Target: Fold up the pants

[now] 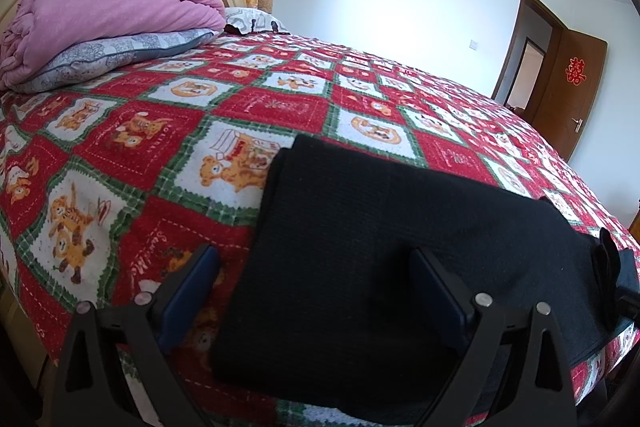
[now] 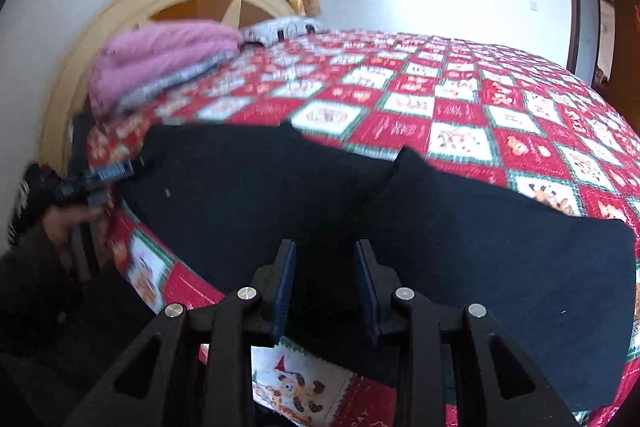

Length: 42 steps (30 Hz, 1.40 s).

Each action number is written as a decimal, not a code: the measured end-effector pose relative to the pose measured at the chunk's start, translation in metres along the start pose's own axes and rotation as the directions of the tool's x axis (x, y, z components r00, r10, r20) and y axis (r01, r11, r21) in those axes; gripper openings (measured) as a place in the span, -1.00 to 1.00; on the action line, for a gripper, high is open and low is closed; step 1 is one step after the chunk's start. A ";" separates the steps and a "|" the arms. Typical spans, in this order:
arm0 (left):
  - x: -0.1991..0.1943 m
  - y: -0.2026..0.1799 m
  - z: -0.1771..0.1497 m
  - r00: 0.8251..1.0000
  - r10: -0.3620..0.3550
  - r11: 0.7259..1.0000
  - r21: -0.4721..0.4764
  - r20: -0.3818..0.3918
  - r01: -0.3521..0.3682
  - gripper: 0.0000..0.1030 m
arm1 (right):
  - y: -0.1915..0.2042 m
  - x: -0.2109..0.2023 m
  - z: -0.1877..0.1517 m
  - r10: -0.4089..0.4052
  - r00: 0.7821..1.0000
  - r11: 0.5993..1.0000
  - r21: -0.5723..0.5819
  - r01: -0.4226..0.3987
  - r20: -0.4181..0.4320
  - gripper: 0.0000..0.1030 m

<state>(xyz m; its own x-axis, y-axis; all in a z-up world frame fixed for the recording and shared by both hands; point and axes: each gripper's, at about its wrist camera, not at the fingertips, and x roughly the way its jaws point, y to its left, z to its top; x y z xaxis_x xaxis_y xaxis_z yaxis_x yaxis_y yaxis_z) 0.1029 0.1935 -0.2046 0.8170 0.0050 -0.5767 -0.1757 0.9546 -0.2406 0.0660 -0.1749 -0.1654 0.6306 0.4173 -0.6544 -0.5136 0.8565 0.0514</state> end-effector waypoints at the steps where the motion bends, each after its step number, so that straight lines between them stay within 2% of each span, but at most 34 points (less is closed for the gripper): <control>1: 0.000 0.000 0.000 1.000 0.000 1.000 0.000 0.000 0.000 0.90 | 0.002 0.005 -0.002 -0.024 1.000 1.000 -0.010 0.024 -0.017 -0.46; 2: 0.000 0.000 0.000 1.000 -0.001 1.000 -0.001 -0.001 0.001 0.90 | 0.002 0.009 -0.005 -0.020 0.999 1.000 -0.003 0.020 -0.036 -0.80; 3: 0.000 0.000 0.000 1.000 -0.001 1.000 -0.001 0.000 0.001 0.90 | 0.002 0.011 -0.007 -0.010 0.999 1.000 0.005 0.010 -0.048 -0.84; 9: 0.000 -0.001 0.000 1.000 0.000 1.000 -0.001 0.000 0.000 0.90 | 0.007 -0.009 -0.005 -0.002 1.000 1.000 -0.031 0.001 -0.030 -0.86; 13: -0.002 0.000 0.001 1.000 0.008 1.000 0.001 -0.004 -0.008 0.90 | 0.010 0.021 -0.020 -0.033 0.989 0.994 -0.108 0.017 -0.142 -0.85; 16: -0.007 0.006 0.004 1.000 0.030 0.999 -0.038 0.010 -0.029 0.90 | 0.017 0.014 -0.019 -0.051 0.993 0.989 -0.141 0.036 -0.106 -0.74; 18: -0.007 0.009 0.003 1.000 0.028 0.998 -0.054 0.006 -0.028 0.90 | 0.019 0.012 -0.017 -0.059 0.994 0.985 -0.167 0.043 -0.095 -0.58; 22: -0.002 0.002 0.000 0.998 0.068 0.998 -0.003 -0.007 -0.068 0.91 | 0.012 0.006 -0.017 -0.048 0.997 0.991 -0.124 0.040 -0.066 -0.48; 24: -0.003 0.003 -0.001 0.996 0.084 0.996 -0.009 -0.005 -0.084 0.92 | 0.009 0.001 -0.014 -0.057 0.997 0.992 -0.116 0.051 -0.044 -0.36; 27: -0.006 0.005 -0.003 0.993 0.117 0.993 -0.031 0.003 -0.117 0.92 | 0.006 -0.008 -0.010 -0.059 0.998 0.993 -0.102 0.058 -0.015 -0.35; 30: -0.004 0.003 -0.007 0.995 0.104 0.994 -0.034 -0.007 -0.104 0.83 | 0.004 -0.007 -0.011 -0.065 0.998 0.993 -0.100 0.063 -0.014 -0.21; 31: -0.005 0.004 -0.005 0.995 0.095 0.995 -0.033 -0.016 -0.096 0.74 | 0.004 -0.006 -0.012 -0.068 0.998 0.993 -0.100 0.066 -0.017 -0.20; 33: -0.007 0.004 -0.002 0.997 0.077 0.996 -0.043 -0.023 -0.078 0.54 | 0.004 -0.004 -0.014 -0.070 0.997 0.992 -0.102 0.067 -0.022 -0.20; 35: -0.009 -0.001 -0.002 0.998 0.056 0.998 -0.028 -0.025 -0.057 0.22 | 0.007 -0.004 -0.015 -0.072 0.997 0.991 -0.117 0.069 -0.019 -0.20; 38: -0.013 -0.007 -0.004 0.998 0.064 0.998 -0.016 -0.022 -0.064 0.09 | 0.011 -0.007 -0.014 -0.079 0.997 0.987 -0.140 0.078 -0.002 -0.20; 42: -0.020 0.005 -0.003 1.000 0.008 0.995 -0.097 -0.011 -0.009 -0.06 | 0.008 -0.007 -0.014 -0.081 0.997 0.987 -0.137 0.081 0.001 -0.20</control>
<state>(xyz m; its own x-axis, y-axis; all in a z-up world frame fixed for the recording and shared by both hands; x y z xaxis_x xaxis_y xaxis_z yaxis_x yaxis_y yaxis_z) 0.0837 0.1971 -0.1963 0.8093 0.0093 -0.5874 -0.2356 0.9211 -0.3100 0.0489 -0.1750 -0.1708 0.6709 0.3467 -0.6555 -0.5357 0.8378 -0.1051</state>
